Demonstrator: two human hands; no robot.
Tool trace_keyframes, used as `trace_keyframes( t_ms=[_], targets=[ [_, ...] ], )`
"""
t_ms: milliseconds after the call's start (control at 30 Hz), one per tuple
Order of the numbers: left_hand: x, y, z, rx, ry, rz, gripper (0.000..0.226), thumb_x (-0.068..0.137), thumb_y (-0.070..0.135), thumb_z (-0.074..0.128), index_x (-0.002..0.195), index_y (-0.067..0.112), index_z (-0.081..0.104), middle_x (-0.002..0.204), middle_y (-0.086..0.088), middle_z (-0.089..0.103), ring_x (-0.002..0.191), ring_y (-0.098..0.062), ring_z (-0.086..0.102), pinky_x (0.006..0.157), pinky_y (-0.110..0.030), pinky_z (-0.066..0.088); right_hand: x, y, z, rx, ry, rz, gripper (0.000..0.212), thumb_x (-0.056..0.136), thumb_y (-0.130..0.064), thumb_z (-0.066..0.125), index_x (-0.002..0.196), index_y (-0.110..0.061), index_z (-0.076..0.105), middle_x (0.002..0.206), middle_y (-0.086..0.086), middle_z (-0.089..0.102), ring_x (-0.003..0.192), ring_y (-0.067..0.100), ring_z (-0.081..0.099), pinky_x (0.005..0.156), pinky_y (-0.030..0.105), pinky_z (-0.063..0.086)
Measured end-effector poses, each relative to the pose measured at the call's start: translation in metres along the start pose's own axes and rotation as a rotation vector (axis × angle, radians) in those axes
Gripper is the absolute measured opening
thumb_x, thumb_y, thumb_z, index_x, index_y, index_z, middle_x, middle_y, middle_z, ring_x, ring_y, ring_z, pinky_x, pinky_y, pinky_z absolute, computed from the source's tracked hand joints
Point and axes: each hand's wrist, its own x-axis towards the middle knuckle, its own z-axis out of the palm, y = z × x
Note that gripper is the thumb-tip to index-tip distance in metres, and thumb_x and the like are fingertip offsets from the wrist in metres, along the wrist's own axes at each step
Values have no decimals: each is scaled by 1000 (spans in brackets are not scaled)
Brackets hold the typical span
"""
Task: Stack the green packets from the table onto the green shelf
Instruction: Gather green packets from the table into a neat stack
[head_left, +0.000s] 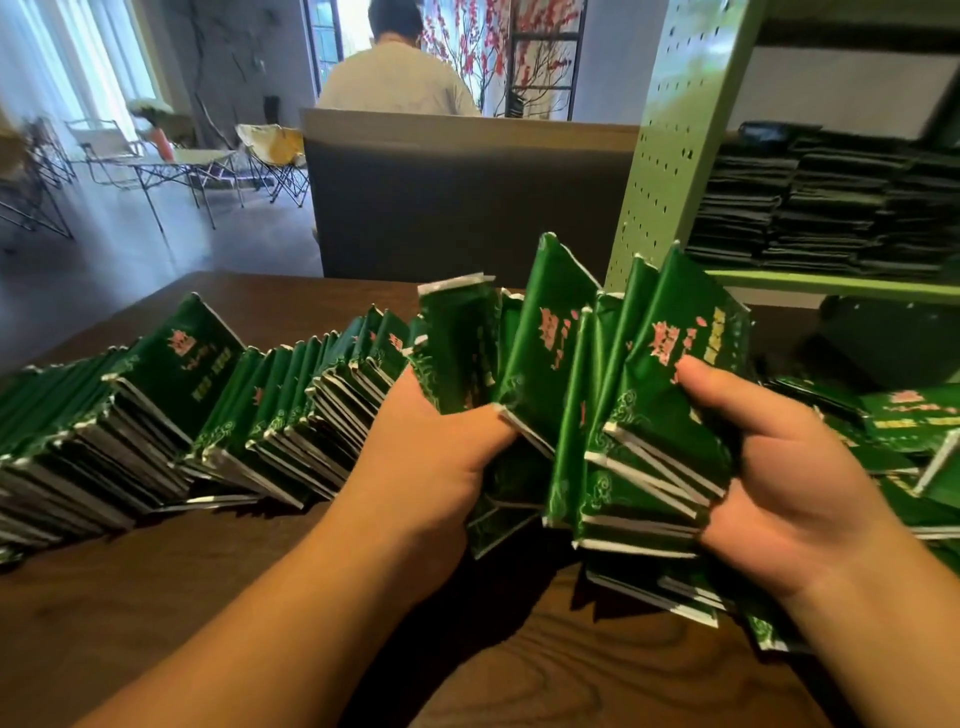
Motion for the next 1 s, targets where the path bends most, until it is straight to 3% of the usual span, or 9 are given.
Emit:
trace_keyframes(
  t_ms=[167, 333, 500, 567, 633, 700, 833, 900, 1000],
  targets=[
    [-1, -1, 0, 25, 133, 76, 19, 84, -4, 72, 101, 4, 73, 96, -18, 77, 91, -39, 75, 81, -56, 60, 1, 9, -1, 24, -54, 101, 52, 50, -10, 91, 100, -1, 79, 112, 25, 73, 97, 40, 74, 70, 51, 61],
    [2, 1, -7, -141, 217, 64, 47, 72, -6, 69, 117, -4, 59, 91, -23, 73, 82, -42, 75, 73, -52, 59, 4, 5, -3, 47, 13, 91, 28, 80, -20, 63, 91, -3, 82, 112, 22, 74, 96, 37, 75, 72, 57, 61],
    [1, 6, -3, -235, 171, -8, 31, 76, -11, 59, 105, -1, 63, 81, -20, 72, 67, -32, 73, 56, -41, 60, 1, -3, -7, 163, -1, 62, 34, 84, -26, 58, 94, -4, 82, 110, 19, 75, 93, 34, 76, 66, 49, 62],
    [1, 4, -3, -227, 159, -44, 32, 82, -14, 54, 110, -1, 61, 80, -18, 73, 65, -29, 73, 54, -37, 59, 2, -2, -9, 186, -21, 104, 33, 88, -20, 61, 109, -1, 78, 117, 20, 73, 102, 34, 74, 78, 49, 61],
    [3, 1, -3, -142, 162, -28, 34, 86, -17, 54, 112, 3, 61, 86, -15, 76, 72, -28, 75, 57, -37, 60, 2, -1, -17, 198, -15, 93, 43, 108, -23, 41, 139, 3, 56, 140, 24, 58, 132, 37, 56, 111, 52, 41],
    [3, -3, -5, -14, 149, 23, 41, 87, -17, 59, 116, 12, 60, 93, -10, 77, 84, -28, 77, 66, -38, 62, 3, 3, -24, 198, -71, 90, 49, 113, -28, 29, 147, 3, 43, 148, 25, 49, 141, 38, 45, 119, 52, 27],
    [-1, -9, -3, 201, 25, 57, 45, 86, -5, 73, 120, 23, 63, 103, -3, 77, 97, -24, 75, 83, -45, 62, 2, 10, -24, 139, -81, 77, 45, 108, -24, 45, 143, 5, 49, 145, 27, 51, 138, 40, 48, 115, 56, 33],
    [-4, -9, 1, 161, -42, -9, 36, 80, 1, 78, 111, 17, 69, 100, -6, 78, 94, -26, 76, 81, -49, 60, 2, 8, -16, 151, -79, 95, 47, 83, -17, 77, 124, 2, 69, 130, 25, 65, 120, 40, 64, 94, 55, 53],
    [-6, -5, 1, -63, -167, -146, 42, 65, 1, 67, 107, -1, 66, 90, -13, 75, 79, -27, 75, 64, -36, 61, -2, 3, -6, 143, -77, 19, 45, 55, -19, 78, 97, -3, 81, 112, 20, 74, 94, 36, 75, 66, 48, 62]
  ],
)
